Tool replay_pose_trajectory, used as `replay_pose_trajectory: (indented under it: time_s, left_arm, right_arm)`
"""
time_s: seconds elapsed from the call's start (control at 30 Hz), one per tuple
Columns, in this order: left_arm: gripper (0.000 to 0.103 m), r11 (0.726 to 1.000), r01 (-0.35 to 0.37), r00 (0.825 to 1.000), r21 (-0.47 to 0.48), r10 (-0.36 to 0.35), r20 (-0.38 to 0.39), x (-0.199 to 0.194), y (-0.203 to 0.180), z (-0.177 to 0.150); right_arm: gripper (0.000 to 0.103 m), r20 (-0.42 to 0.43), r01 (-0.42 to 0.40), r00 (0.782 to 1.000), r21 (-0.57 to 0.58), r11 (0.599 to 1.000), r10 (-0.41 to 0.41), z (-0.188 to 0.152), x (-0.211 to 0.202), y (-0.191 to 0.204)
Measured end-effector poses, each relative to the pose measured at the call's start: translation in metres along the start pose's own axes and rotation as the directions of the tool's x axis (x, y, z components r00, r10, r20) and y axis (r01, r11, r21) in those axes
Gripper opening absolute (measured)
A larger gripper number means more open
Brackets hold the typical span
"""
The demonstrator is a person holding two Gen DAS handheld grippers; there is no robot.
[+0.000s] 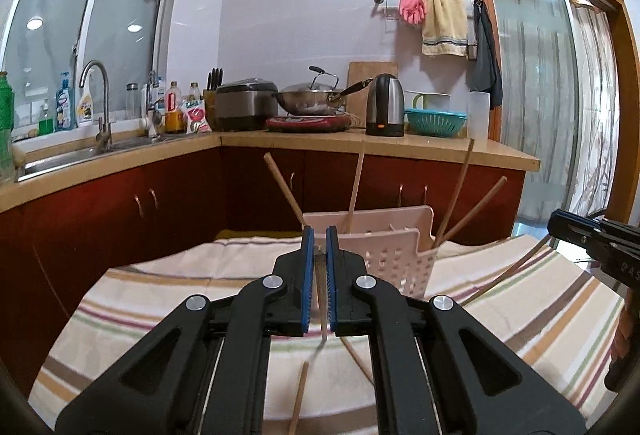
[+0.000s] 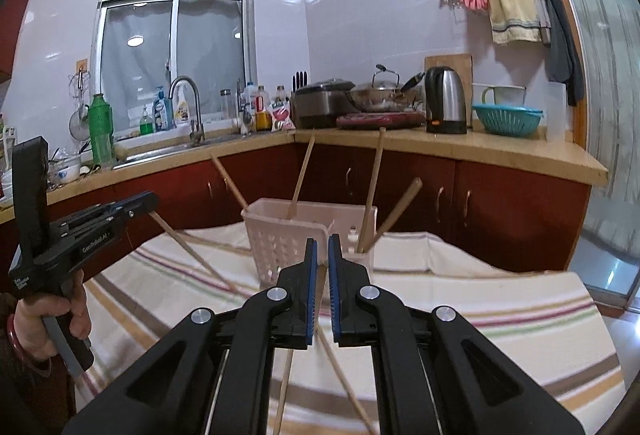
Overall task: Organize utensils
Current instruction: 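Lift both held chopsticks and lower them into the caddy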
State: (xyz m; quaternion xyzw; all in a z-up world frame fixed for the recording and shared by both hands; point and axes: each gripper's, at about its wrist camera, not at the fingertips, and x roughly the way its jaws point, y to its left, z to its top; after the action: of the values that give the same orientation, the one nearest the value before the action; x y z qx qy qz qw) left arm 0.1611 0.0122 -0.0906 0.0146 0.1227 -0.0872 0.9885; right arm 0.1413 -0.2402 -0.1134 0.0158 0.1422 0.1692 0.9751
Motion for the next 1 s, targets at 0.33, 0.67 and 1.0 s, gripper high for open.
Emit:
replay_pose_trajectory:
  time_s: [0.33,0.67,1.0]
  left_arm:
    - [0.007,1.000,0.008,1.000,0.024,-0.008,0.021,0.032,-0.003,0.014]
    - [0.007,0.999,0.024,1.000,0.030,-0.024,0.017,0.053,0.005,0.015]
    - [0.006,0.997,0.065,0.996,0.029,-0.067,0.062,0.042,0.011,0.044]
  right_arm:
    - [0.007,0.028,0.009,1.000,-0.002,1.000,-0.009,0.021,0.032,-0.006]
    - [0.007,0.024,0.001,1.000,0.000,1.000,-0.001,0.025,0.052,-0.008]
    - [0.006,0.048,-0.040,0.998,0.011,0.999,0.039,0.042,0.049,-0.006]
